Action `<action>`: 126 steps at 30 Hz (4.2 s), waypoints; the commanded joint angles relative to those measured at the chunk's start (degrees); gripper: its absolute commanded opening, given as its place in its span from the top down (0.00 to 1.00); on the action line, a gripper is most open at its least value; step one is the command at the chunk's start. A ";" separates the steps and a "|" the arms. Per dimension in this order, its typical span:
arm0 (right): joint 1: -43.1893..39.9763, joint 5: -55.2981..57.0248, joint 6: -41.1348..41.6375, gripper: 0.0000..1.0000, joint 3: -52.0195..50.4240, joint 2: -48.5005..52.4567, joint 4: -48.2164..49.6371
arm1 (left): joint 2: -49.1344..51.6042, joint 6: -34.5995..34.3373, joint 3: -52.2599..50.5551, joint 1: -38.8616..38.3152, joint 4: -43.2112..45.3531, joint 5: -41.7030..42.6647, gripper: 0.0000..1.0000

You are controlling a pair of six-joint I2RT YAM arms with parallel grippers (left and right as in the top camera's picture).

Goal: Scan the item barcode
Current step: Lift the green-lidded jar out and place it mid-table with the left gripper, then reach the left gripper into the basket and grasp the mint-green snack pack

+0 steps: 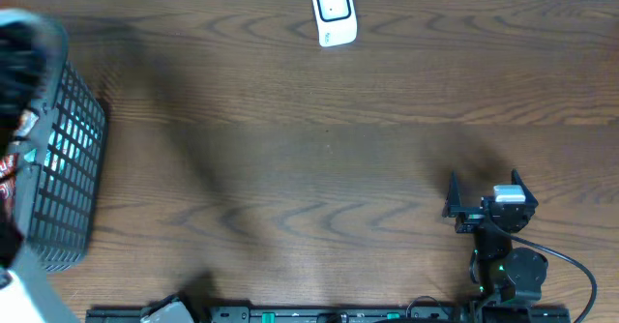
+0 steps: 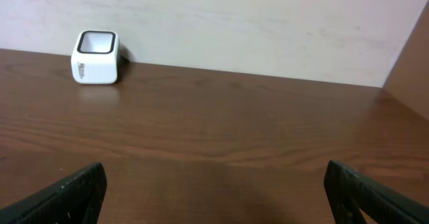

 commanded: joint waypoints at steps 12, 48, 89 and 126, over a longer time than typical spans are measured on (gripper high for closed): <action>-0.09 0.31 0.66 0.01 -0.07 -0.02 -0.22 | 13.00 -5.86 -6.67 -39.47 -8.26 -24.68 0.40; -0.09 0.31 0.66 0.01 -0.07 -0.02 -0.22 | 53.48 -49.27 -12.48 -62.18 2.32 -34.58 0.31; -0.09 0.31 0.66 0.01 -0.07 -0.02 -0.22 | 30.80 1.25 -7.52 22.14 -5.62 -21.84 0.04; -0.09 0.31 0.66 0.01 -0.04 -0.02 -0.22 | 17.38 1.88 -11.91 20.94 6.93 -13.88 0.92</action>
